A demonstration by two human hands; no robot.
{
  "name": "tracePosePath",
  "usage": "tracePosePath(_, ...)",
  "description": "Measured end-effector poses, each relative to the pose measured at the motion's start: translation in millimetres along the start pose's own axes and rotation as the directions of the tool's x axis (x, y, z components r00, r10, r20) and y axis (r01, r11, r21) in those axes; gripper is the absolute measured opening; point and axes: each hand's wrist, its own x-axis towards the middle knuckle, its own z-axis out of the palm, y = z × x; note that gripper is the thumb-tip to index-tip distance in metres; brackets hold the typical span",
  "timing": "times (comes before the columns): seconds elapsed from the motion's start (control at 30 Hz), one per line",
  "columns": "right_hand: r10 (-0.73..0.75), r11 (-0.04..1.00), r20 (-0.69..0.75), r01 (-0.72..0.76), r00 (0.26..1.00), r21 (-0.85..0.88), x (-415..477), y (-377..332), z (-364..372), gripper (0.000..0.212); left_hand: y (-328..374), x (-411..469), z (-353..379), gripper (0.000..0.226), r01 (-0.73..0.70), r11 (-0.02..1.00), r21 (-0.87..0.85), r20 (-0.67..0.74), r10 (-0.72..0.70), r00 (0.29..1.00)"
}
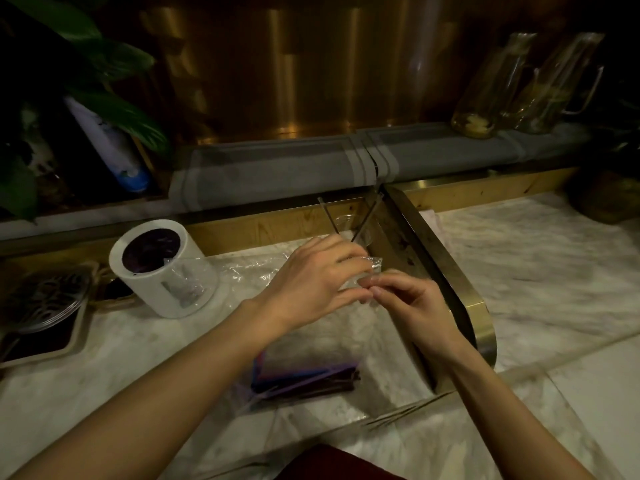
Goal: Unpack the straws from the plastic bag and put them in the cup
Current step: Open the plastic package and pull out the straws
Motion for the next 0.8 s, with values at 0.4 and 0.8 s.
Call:
tracePosePath(0.4,-0.037,0.994,-0.016,0.035,0.999,-0.101,-5.8,-5.5,4.1,0.020,1.2,-0.7,0.6,0.014,-0.025,0.996,-0.082,-0.054,0.020,0.998)
tracePosePath(0.8,0.019,0.982,-0.081,-0.034,0.996,-0.183,-11.3,2.1,1.8,0.019,-3.8,33.1,-43.1,0.011,0.195,0.943,-0.268,0.022,-0.196,0.980)
